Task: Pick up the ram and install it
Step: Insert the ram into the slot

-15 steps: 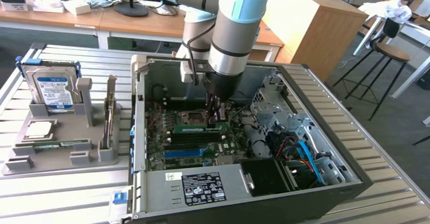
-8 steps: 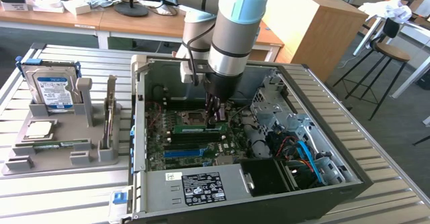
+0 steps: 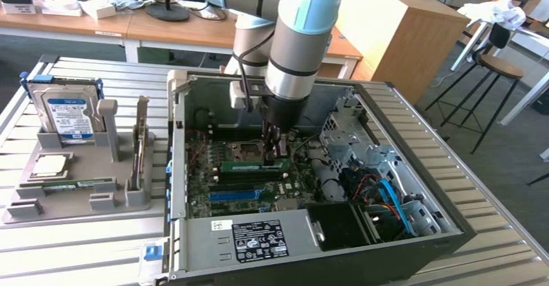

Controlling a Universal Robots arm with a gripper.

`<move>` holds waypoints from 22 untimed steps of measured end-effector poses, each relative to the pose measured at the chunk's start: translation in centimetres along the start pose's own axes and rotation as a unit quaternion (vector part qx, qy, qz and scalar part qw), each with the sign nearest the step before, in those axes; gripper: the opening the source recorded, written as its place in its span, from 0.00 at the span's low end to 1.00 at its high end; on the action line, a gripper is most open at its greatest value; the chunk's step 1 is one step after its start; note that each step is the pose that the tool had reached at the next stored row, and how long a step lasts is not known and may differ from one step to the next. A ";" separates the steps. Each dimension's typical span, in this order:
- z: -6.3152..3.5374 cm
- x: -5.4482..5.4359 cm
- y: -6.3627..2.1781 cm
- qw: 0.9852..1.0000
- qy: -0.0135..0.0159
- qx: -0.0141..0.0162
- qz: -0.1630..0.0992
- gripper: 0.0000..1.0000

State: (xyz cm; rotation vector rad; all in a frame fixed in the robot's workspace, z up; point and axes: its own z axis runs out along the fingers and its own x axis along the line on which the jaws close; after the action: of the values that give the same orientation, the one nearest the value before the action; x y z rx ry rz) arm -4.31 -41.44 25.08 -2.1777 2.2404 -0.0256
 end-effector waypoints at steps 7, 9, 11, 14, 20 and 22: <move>0.10 0.0 0.00 1.000 0.000 0.000 0.000 0.11; 0.11 0.0 0.03 1.000 -0.001 0.001 0.000 0.11; 0.11 0.0 0.04 1.000 -0.002 0.002 0.000 0.11; 0.10 0.0 0.06 1.000 -0.002 0.002 0.000 0.11; 0.10 0.0 0.13 1.000 -0.002 0.002 0.000 0.11; 0.10 0.0 0.13 1.000 -0.002 0.002 0.000 0.11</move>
State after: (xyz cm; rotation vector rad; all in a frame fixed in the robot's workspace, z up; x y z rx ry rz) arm -4.44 -41.44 24.97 -2.1740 2.2357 -0.0248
